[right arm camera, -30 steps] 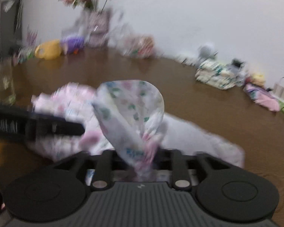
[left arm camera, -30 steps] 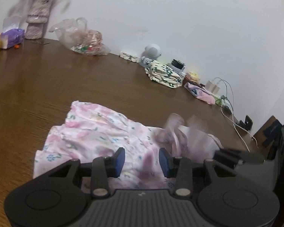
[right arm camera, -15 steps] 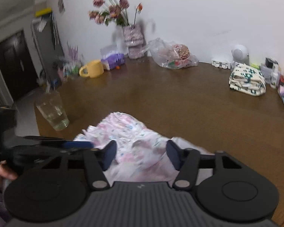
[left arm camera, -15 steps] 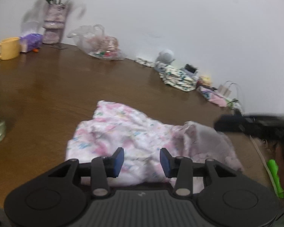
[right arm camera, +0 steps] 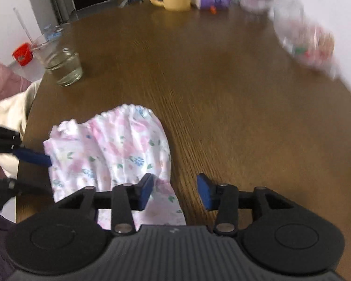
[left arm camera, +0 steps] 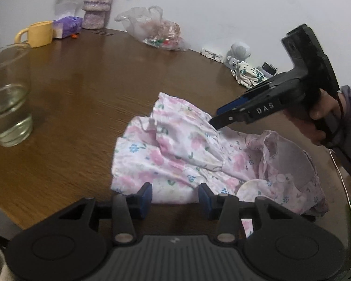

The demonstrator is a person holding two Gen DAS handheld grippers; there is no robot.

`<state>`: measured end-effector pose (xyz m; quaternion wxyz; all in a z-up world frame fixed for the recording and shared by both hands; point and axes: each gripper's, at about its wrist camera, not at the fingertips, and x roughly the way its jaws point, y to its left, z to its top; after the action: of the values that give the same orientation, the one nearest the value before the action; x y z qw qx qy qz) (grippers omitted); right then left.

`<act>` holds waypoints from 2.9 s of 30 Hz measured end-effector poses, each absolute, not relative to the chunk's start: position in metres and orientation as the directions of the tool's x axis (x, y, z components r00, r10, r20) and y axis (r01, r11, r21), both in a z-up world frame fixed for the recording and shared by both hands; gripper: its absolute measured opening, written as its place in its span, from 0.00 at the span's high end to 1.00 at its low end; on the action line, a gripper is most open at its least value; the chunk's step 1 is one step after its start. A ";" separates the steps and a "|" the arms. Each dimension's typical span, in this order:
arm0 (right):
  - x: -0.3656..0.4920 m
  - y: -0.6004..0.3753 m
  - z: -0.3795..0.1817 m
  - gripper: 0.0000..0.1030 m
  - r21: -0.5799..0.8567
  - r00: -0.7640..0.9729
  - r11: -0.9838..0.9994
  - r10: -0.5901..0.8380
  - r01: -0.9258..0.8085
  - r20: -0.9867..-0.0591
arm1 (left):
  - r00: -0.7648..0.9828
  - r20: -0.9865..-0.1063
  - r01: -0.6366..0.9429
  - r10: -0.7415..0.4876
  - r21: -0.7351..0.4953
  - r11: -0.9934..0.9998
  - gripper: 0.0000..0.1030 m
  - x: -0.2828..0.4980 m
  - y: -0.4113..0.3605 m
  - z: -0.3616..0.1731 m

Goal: Fold clothes

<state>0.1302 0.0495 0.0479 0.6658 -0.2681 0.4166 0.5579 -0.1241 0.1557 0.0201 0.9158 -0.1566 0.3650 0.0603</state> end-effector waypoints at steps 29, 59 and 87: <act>0.128 -0.198 0.028 0.90 0.191 0.654 0.976 0.211 -0.102 -0.726 | 0.626 -0.759 0.252 -0.177 -0.018 0.968 0.80 0.158 -0.013 0.041; -0.004 -0.230 0.016 0.75 0.303 0.642 0.896 0.445 -0.325 -0.625 | 0.621 -0.646 -0.031 -0.444 -0.586 0.810 0.95 0.031 0.059 0.008; 0.077 -0.222 0.059 0.83 0.583 0.553 0.716 0.683 -0.383 -0.477 | 0.566 -0.613 0.319 -0.551 -0.453 0.832 0.89 0.033 0.006 0.008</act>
<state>0.0771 -0.2220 0.0587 0.8554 0.2114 0.3557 0.3116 0.0329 0.0062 0.0084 0.8726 -0.1475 0.3933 -0.2492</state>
